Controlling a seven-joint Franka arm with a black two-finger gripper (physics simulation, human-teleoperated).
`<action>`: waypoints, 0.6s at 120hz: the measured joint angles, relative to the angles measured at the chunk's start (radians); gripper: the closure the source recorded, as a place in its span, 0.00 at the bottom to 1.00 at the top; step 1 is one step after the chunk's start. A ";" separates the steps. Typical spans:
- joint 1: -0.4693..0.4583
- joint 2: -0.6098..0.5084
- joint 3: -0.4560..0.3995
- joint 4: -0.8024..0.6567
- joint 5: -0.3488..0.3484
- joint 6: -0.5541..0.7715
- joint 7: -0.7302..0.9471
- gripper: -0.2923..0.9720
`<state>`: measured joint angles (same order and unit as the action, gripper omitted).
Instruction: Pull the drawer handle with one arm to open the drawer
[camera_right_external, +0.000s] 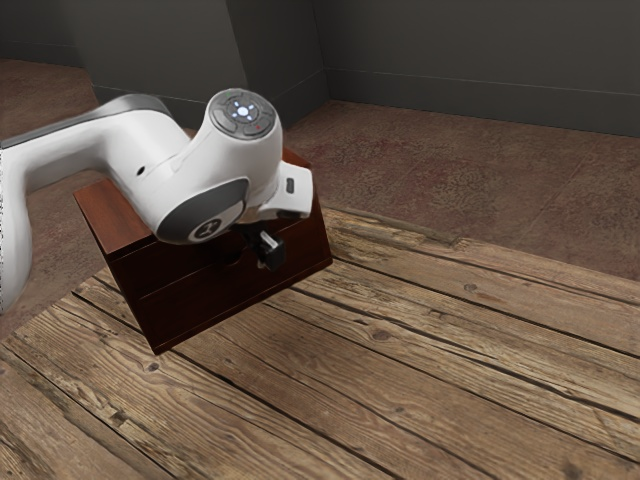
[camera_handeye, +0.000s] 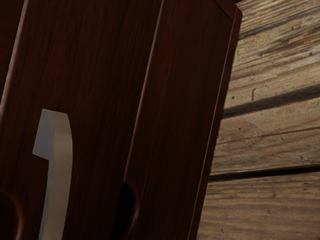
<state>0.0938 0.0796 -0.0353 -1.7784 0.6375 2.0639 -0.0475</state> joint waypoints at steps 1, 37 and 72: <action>0.002 0.001 0.000 0.000 0.000 0.000 0.001 0.23; 0.018 0.051 0.002 0.012 -0.003 0.021 0.018 0.23; 0.013 0.046 -0.008 0.006 -0.008 0.023 0.027 0.23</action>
<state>0.1068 0.1252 -0.0430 -1.7728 0.6299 2.0870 -0.0206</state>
